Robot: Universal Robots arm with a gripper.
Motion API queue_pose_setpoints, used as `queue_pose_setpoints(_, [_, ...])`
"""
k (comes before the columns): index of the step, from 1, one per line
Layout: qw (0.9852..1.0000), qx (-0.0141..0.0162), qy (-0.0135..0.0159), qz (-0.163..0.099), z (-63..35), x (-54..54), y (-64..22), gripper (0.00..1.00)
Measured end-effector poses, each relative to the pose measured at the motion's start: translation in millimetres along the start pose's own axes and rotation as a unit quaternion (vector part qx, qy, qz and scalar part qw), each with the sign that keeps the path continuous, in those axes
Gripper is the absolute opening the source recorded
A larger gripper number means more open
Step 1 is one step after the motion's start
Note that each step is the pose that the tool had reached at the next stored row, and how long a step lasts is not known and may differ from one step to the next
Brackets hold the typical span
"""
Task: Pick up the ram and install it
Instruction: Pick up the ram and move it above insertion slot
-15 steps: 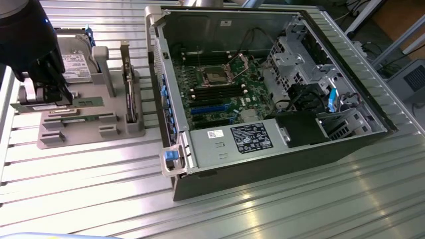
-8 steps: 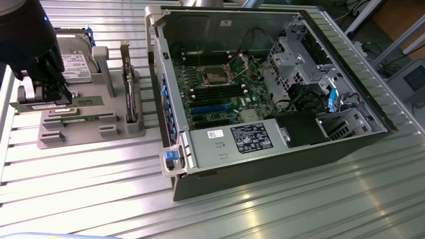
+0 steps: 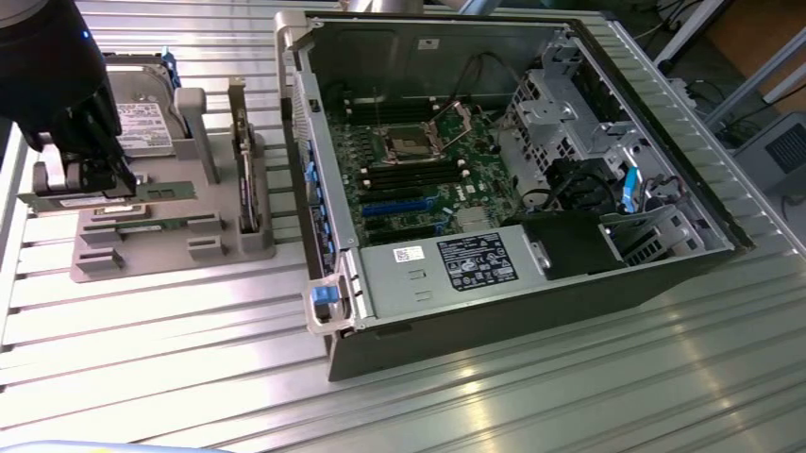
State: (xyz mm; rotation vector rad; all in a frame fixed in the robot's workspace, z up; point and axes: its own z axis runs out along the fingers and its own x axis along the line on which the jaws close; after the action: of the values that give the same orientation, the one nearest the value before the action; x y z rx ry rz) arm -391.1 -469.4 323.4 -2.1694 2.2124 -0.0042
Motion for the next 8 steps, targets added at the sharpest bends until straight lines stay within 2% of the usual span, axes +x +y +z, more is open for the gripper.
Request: queue_pose_setpoints(8, [1.0, 0.0, 0.0, 0.0, -1.1, 0.0, 0.0, 0.12])
